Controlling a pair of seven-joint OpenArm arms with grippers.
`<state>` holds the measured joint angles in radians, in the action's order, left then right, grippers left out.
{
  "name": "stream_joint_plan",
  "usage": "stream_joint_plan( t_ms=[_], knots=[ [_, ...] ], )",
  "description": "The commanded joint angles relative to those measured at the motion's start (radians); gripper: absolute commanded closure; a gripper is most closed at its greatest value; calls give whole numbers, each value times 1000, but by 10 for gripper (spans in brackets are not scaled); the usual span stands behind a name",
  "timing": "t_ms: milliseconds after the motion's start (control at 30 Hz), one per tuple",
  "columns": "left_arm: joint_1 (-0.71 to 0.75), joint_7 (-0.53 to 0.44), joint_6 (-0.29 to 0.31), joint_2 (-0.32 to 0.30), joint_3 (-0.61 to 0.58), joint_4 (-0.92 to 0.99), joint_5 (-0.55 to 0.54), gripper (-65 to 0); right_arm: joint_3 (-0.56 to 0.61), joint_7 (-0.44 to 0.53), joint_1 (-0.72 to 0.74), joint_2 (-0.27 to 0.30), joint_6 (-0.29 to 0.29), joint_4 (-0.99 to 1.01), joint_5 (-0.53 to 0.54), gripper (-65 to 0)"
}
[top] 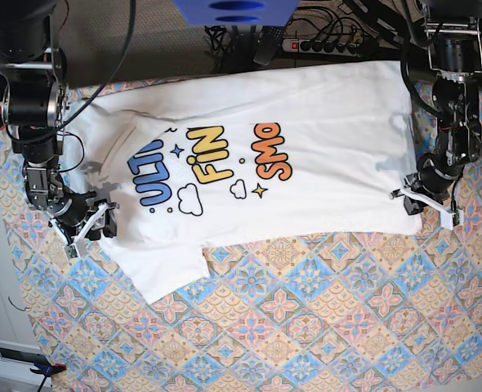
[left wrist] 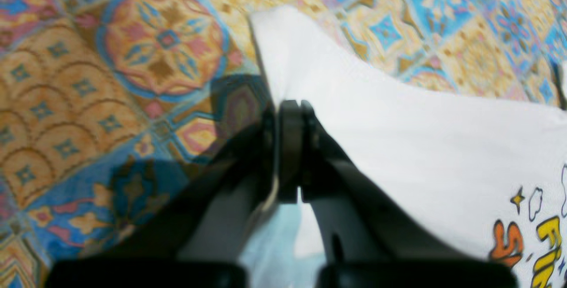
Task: Fold the T-shirt properly
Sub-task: 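Grasp the shirt side edges with both grippers and pull them outward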
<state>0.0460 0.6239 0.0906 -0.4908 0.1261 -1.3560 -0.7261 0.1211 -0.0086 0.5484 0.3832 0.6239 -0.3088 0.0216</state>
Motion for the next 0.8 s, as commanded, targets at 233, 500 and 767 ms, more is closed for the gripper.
stream_joint_plan(
  t_ms=[233,500,767],
  knots=[
    [-96,-19,7,5,-39,54,-2,0,-2,28,31,27,-2,-8,8,-252],
    [-99,-17,7,37,-47,54,-2,0,-2,28,31,27,-2,-7,8,-252],
    [-94,-16,7,34,-47,51,-3,0,-1,25,31,26,-2,-5,-19,-252]
  ],
)
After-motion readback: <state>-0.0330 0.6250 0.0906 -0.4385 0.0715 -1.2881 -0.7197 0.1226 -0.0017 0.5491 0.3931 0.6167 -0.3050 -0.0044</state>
